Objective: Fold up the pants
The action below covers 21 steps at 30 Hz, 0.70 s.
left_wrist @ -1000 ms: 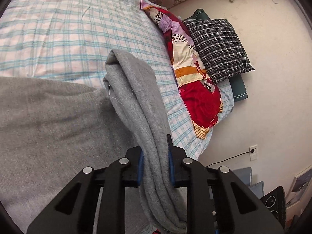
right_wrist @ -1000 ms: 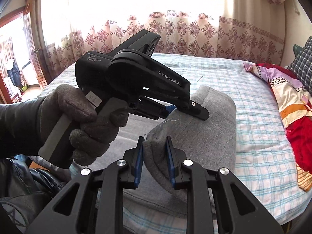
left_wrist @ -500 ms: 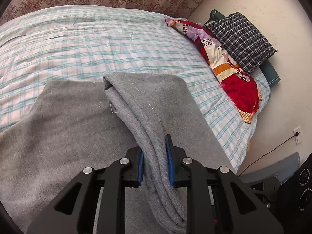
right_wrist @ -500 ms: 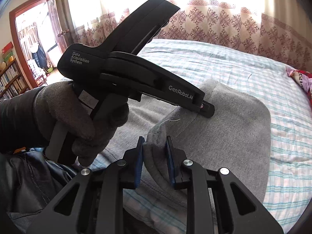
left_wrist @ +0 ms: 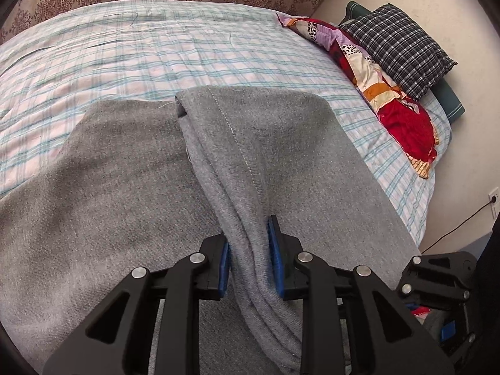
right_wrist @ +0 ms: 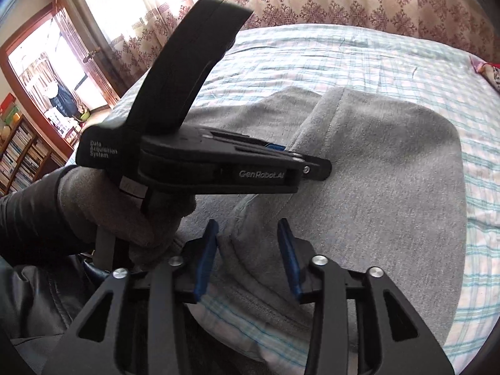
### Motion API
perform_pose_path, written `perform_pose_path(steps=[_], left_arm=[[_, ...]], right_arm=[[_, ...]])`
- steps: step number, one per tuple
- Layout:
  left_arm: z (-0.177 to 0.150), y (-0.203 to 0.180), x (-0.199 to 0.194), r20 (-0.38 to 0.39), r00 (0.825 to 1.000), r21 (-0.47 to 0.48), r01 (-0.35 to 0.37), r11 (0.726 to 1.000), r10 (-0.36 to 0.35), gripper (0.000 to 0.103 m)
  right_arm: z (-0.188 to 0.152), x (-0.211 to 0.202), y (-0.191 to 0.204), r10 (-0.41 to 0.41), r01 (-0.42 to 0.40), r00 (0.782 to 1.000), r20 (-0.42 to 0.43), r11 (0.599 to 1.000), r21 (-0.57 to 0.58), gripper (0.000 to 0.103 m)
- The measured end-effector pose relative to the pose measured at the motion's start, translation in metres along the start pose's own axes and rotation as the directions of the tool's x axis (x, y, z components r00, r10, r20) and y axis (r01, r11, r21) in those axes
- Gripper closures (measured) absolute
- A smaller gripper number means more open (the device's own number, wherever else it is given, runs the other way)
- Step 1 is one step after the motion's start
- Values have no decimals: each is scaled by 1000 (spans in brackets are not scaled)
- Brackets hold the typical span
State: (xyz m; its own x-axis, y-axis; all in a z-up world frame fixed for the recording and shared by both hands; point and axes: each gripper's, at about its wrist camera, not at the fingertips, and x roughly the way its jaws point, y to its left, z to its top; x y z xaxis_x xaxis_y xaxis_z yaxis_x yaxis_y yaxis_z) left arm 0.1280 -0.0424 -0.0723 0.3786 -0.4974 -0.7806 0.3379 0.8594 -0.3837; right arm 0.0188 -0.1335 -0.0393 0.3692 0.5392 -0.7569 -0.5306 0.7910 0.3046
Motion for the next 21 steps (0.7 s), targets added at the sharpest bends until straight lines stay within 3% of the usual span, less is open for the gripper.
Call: perform_pose_path(steps=[3, 8, 12, 15, 17, 19, 21], left_arm=[[-2, 0, -1, -1, 1000, 8, -1, 1000, 1, 79], [-4, 0, -11, 15, 1000, 18, -7, 1000, 6, 80], [-7, -3, -17, 19, 999, 49, -47, 998, 46, 80], [-8, -4, -16, 10, 997, 50, -74, 996, 73, 78], [-6, -3, -18, 4, 992, 31, -125, 992, 125, 54], [-4, -2, -25, 19, 988, 14, -153, 988, 153, 44], [-3, -3, -35, 46, 988, 8, -149, 989, 149, 44]], right_arm=[[-4, -30, -20, -14, 11, 999, 49, 998, 63, 58], [-18, -71, -70, -132, 106, 986, 99, 968, 229, 58], [-31, -68, -91, -130, 104, 989, 64, 947, 304, 58], [-38, -45, -86, -130, 126, 992, -7, 951, 284, 59], [-41, -31, -89, -162, 171, 985, -57, 948, 269, 59], [-43, -26, -89, -169, 182, 983, -71, 946, 267, 58], [-43, -25, -89, -176, 190, 981, -77, 947, 259, 59]])
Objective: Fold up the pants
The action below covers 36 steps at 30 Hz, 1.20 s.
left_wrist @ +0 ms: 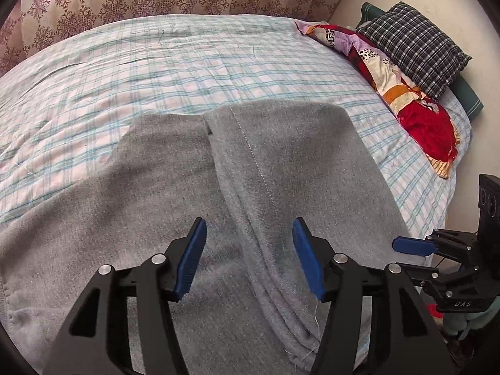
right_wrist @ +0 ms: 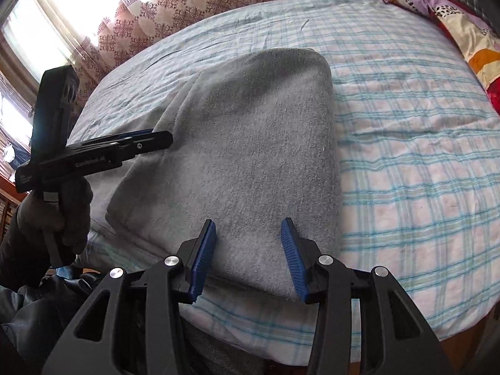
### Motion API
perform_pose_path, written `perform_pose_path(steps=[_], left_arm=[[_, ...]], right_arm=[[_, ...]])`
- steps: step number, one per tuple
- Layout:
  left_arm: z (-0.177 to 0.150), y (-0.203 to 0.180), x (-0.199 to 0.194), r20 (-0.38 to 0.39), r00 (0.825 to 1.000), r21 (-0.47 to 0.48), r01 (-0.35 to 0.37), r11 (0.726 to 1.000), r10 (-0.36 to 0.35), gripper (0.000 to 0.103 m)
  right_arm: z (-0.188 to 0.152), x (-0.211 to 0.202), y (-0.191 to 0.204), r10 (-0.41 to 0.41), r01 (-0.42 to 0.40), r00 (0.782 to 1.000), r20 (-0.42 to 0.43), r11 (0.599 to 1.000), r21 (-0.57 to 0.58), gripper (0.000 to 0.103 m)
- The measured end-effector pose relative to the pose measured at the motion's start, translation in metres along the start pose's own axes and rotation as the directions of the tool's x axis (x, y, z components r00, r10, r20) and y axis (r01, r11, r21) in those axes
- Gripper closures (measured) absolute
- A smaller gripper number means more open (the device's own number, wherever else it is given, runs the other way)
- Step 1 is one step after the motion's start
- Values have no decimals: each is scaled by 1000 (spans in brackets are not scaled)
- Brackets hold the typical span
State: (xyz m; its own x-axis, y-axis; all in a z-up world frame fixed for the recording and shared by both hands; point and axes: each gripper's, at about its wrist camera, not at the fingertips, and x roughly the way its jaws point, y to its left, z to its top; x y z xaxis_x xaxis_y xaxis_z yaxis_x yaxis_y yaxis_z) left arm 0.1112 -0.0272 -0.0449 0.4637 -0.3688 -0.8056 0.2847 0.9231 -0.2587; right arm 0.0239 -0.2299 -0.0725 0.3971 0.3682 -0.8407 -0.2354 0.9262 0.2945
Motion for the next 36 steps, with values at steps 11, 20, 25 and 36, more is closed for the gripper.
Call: perform_pose_path(steps=[11, 20, 25, 36], left_arm=[[-9, -61, -4, -38, 988, 144, 155, 977, -151, 44], [-30, -65, 17, -112, 985, 165, 149, 975, -132, 44], [-32, -64, 19, -114, 984, 176, 153, 972, -134, 44], [-40, -64, 22, -109, 984, 197, 162, 967, -142, 42]], right_arm=[[25, -29, -7, -22, 19, 995, 94, 999, 30, 59], [99, -11, -2, -28, 28, 982, 185, 1000, 3, 59], [132, 30, 3, -64, 68, 986, 153, 998, -20, 59], [154, 86, -7, -161, 164, 984, 78, 986, -39, 61]])
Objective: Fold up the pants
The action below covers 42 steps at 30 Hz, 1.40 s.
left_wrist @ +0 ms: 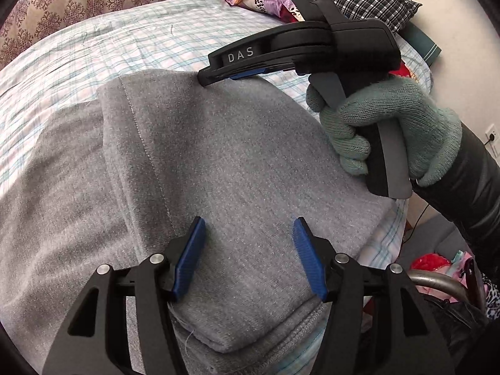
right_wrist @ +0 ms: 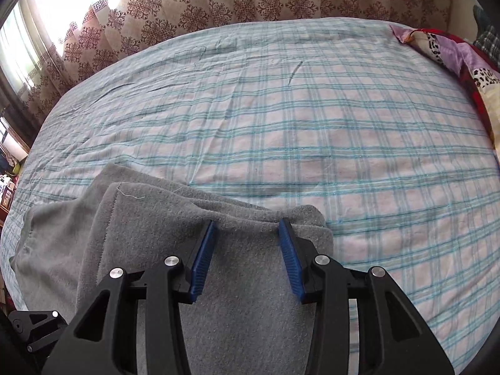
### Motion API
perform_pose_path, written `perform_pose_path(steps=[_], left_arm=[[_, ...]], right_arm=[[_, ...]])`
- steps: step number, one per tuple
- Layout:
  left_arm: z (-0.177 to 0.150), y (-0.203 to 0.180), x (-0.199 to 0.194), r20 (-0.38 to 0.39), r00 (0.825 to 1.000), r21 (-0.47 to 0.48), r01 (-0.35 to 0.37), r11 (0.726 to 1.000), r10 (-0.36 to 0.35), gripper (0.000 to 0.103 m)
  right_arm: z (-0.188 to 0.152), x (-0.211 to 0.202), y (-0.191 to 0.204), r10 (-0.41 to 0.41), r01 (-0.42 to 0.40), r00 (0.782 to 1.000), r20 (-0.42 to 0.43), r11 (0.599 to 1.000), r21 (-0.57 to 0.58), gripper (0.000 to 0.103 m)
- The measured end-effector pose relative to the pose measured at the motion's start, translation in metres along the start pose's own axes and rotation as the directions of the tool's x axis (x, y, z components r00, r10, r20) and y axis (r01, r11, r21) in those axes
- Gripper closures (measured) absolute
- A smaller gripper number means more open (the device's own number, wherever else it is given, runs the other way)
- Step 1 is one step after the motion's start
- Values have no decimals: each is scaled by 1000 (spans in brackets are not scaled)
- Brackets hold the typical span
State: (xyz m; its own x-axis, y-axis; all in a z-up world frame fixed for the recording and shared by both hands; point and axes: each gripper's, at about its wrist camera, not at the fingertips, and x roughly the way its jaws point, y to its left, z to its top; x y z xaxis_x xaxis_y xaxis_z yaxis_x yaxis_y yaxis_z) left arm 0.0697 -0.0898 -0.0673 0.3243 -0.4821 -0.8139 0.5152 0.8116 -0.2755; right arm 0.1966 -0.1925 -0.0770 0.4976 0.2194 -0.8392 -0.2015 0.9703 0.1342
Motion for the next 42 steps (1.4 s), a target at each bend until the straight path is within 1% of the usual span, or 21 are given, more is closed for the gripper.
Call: perform_pose_path(steps=[3, 5, 10, 13, 16, 18, 22, 24, 27, 33, 35, 36, 39, 40, 41, 42], left_arm=[[-1, -1, 0, 2, 1000, 6, 4, 1000, -4, 40], [-2, -1, 0, 1, 1000, 6, 3, 1000, -3, 39], [0, -2, 2, 3, 1000, 2, 4, 1000, -4, 39], [0, -2, 2, 3, 1000, 1, 6, 1000, -6, 38], [2, -2, 0, -1, 1000, 2, 5, 1000, -5, 37], [3, -4, -1, -5, 1000, 2, -2, 1000, 2, 37], [7, -6, -5, -17, 1000, -21, 8, 1000, -8, 31], [8, -12, -6, -24, 1000, -9, 13, 1000, -13, 30], [6, -20, -5, -37, 999, 27, 3, 1000, -2, 30], [-1, -29, 3, -48, 998, 95, -33, 995, 38, 28], [-1, -27, 3, -51, 998, 95, -30, 995, 35, 28], [0, -27, 2, -55, 998, 92, -28, 995, 33, 28], [6, -23, -3, -61, 998, 66, -14, 998, 18, 28], [10, -20, -5, -58, 998, 48, -6, 999, 9, 28], [15, -18, -7, -52, 999, 30, 1, 1000, 1, 28], [20, -16, -9, -45, 999, 13, 5, 1000, -5, 28]], right_arm=[[-1, -1, -1, 6, -6, 1000, 6, 1000, 3, 61], [-2, -9, -2, 11, -11, 1000, 22, 1000, 11, 62], [-18, -51, -9, 2, -5, 997, 77, 999, 40, 59], [-40, -74, -29, -8, -1, 997, 74, 994, 111, 56], [-70, -91, -47, -1, -5, 999, 37, 985, 174, 55], [-90, -101, -55, 14, -17, 1000, 16, 978, 207, 55], [-125, -118, -63, 63, -57, 998, -13, 964, 259, 55], [-136, -121, -63, 78, -67, 997, -29, 960, 272, 55], [-148, -119, -63, 102, -81, 993, -58, 951, 299, 55], [-154, -111, -58, 206, -172, 977, -62, 922, 347, 54], [-156, -105, -52, 220, -180, 972, -86, 926, 333, 53], [-157, -103, -49, 210, -171, 973, -91, 931, 324, 53], [-156, -101, -48, 216, -176, 973, -87, 928, 328, 53], [-156, -100, -48, 224, -185, 971, -84, 927, 327, 56], [-156, -100, -46, 239, -200, 967, -84, 925, 323, 65], [-156, -100, -43, 238, -201, 968, -83, 927, 315, 67]])
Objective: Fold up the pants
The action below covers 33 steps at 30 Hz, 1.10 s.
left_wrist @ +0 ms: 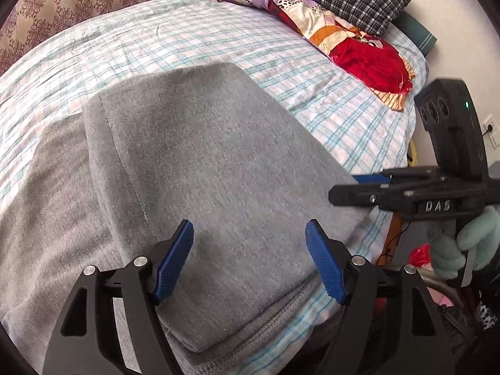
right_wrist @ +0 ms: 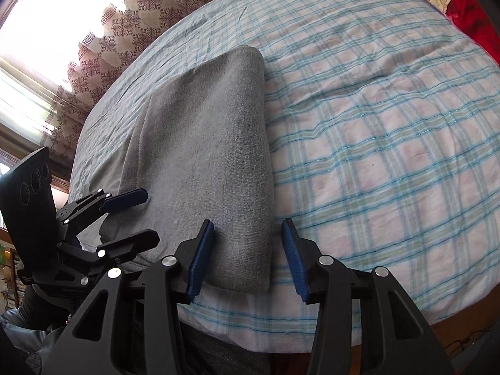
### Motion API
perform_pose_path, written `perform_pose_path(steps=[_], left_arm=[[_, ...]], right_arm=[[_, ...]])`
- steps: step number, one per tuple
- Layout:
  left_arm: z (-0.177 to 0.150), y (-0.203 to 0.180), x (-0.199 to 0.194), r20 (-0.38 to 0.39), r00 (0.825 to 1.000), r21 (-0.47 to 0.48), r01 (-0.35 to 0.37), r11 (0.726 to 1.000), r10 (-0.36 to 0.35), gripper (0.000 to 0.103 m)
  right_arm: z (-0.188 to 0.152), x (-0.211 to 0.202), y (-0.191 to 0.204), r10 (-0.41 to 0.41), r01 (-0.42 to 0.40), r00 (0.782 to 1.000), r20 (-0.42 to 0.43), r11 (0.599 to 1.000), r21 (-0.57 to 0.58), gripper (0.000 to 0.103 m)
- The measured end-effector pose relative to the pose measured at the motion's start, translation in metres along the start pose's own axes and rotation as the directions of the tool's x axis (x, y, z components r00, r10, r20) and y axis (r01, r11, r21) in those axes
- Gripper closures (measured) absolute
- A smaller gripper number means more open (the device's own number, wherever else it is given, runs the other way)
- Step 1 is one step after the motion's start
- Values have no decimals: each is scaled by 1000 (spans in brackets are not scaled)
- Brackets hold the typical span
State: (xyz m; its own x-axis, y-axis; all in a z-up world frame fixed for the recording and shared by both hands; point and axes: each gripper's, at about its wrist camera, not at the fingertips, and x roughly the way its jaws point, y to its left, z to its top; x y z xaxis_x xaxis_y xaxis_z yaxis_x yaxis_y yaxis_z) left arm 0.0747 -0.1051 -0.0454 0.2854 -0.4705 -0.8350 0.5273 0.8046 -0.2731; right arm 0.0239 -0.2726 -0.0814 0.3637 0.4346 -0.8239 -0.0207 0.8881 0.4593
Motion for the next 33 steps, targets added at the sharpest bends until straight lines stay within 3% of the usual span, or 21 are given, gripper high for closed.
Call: perform_pose_path(steps=[7, 15, 22, 24, 26, 33], left_arm=[[59, -1, 3, 15, 1000, -53, 10, 999, -9, 25], [102, -18, 38, -128, 991, -86, 31, 996, -42, 20], [110, -26, 64, -215, 976, -58, -62, 996, 48, 20], [109, -25, 67, -221, 973, -52, -85, 995, 71, 25], [108, -21, 69, -227, 969, -58, -112, 992, 96, 44], [105, -8, 60, -195, 980, -106, -73, 992, 51, 65]], right_arm=[[-2, -16, 39, -72, 88, 991, 111, 984, -153, 74], [-13, -23, 85, -142, 214, 964, 226, 917, -337, 74], [-28, -20, 115, -136, 250, 952, 273, 859, -447, 74], [-29, -20, 116, -131, 248, 953, 274, 857, -453, 74], [-26, -20, 114, -131, 245, 953, 272, 863, -442, 74], [-26, -23, 113, -120, 237, 953, 280, 870, -433, 74]])
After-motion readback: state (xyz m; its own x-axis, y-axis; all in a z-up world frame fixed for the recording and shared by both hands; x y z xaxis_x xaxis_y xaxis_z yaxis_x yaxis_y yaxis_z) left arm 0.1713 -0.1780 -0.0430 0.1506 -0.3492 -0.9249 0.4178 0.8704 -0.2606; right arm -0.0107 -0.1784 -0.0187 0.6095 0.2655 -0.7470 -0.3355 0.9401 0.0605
